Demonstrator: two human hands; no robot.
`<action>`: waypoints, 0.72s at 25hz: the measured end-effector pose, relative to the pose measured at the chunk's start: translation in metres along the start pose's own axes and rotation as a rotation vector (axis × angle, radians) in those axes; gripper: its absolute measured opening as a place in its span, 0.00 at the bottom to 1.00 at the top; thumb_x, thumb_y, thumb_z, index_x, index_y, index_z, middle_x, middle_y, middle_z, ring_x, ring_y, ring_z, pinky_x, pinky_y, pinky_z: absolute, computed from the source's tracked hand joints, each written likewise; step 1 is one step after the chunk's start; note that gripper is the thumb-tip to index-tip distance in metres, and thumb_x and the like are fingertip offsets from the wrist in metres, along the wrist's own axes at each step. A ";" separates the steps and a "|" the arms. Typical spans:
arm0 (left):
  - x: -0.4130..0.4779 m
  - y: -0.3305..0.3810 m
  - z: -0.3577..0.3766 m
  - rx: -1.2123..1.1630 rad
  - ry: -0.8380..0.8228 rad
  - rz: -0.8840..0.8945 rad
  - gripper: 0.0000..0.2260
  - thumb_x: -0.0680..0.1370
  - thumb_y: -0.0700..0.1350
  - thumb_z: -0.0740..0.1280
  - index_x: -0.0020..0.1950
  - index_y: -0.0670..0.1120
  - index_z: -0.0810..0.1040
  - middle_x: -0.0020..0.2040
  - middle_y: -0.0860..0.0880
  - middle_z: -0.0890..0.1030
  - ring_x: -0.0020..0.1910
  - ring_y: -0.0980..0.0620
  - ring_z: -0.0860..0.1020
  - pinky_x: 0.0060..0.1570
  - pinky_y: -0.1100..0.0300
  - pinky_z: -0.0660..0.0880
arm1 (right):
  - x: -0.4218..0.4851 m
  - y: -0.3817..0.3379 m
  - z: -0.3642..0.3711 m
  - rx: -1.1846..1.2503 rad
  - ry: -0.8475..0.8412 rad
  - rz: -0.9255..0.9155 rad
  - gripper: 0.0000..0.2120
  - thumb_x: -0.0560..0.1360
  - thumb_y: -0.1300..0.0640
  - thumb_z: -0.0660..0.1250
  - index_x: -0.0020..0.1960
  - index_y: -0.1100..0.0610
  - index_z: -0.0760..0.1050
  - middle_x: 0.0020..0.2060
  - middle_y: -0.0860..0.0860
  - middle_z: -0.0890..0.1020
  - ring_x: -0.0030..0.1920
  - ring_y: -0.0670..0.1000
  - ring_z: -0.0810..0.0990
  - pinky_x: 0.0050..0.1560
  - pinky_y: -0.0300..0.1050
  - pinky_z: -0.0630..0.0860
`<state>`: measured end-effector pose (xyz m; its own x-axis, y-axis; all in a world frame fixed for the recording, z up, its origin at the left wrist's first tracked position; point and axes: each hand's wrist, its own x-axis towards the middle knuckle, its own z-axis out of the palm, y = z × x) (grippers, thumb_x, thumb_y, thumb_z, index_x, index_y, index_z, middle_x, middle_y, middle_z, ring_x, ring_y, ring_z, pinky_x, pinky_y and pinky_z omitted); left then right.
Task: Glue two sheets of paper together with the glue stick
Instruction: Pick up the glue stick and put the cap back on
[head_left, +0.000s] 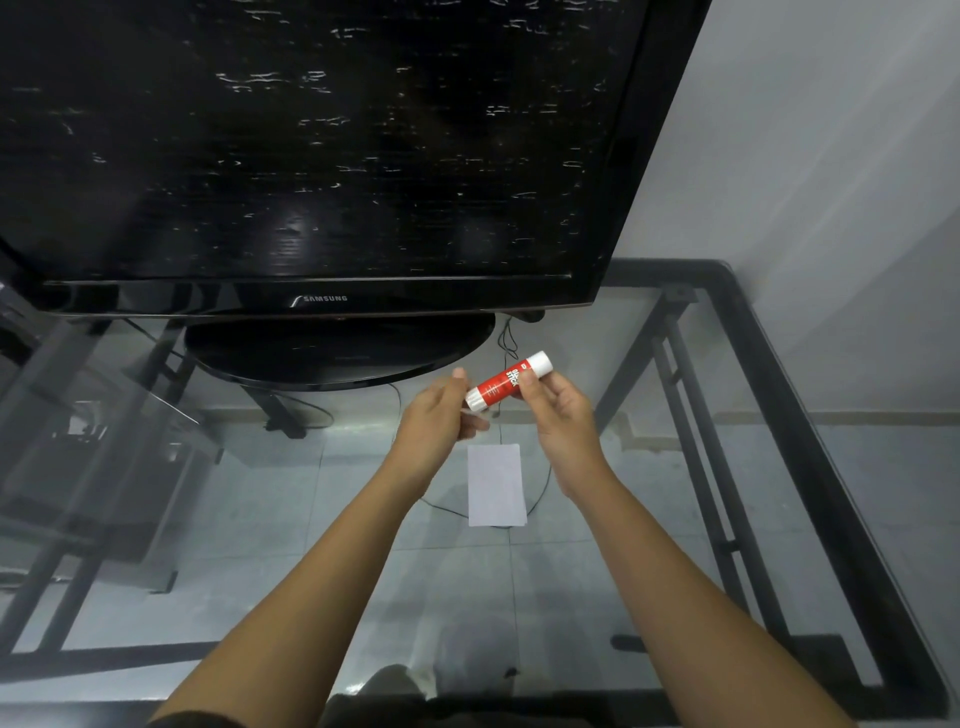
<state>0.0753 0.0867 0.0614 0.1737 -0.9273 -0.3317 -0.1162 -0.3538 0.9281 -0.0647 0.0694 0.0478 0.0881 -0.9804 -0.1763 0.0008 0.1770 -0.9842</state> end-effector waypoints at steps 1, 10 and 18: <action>-0.001 -0.003 -0.002 0.003 -0.004 0.099 0.10 0.79 0.54 0.58 0.50 0.51 0.76 0.46 0.51 0.81 0.43 0.57 0.80 0.39 0.70 0.74 | 0.000 0.000 -0.001 -0.002 0.016 -0.004 0.18 0.71 0.42 0.64 0.58 0.49 0.74 0.49 0.42 0.81 0.51 0.39 0.79 0.42 0.24 0.73; 0.004 -0.013 -0.004 0.547 0.031 0.567 0.16 0.73 0.49 0.70 0.59 0.47 0.78 0.48 0.52 0.81 0.38 0.68 0.74 0.41 0.84 0.66 | 0.006 0.007 -0.005 -0.070 0.019 0.001 0.16 0.73 0.44 0.65 0.58 0.50 0.74 0.49 0.43 0.81 0.53 0.42 0.79 0.46 0.30 0.73; 0.010 -0.021 -0.002 0.598 0.085 0.406 0.19 0.74 0.51 0.68 0.62 0.45 0.75 0.54 0.47 0.81 0.44 0.58 0.73 0.39 0.78 0.63 | 0.021 0.068 -0.062 -0.678 0.247 -0.032 0.20 0.77 0.55 0.62 0.67 0.58 0.69 0.63 0.56 0.76 0.61 0.55 0.74 0.62 0.48 0.72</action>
<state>0.0815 0.0855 0.0392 0.0756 -0.9956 0.0555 -0.6981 -0.0130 0.7159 -0.1249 0.0551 -0.0244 -0.1291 -0.9894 -0.0670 -0.6262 0.1337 -0.7681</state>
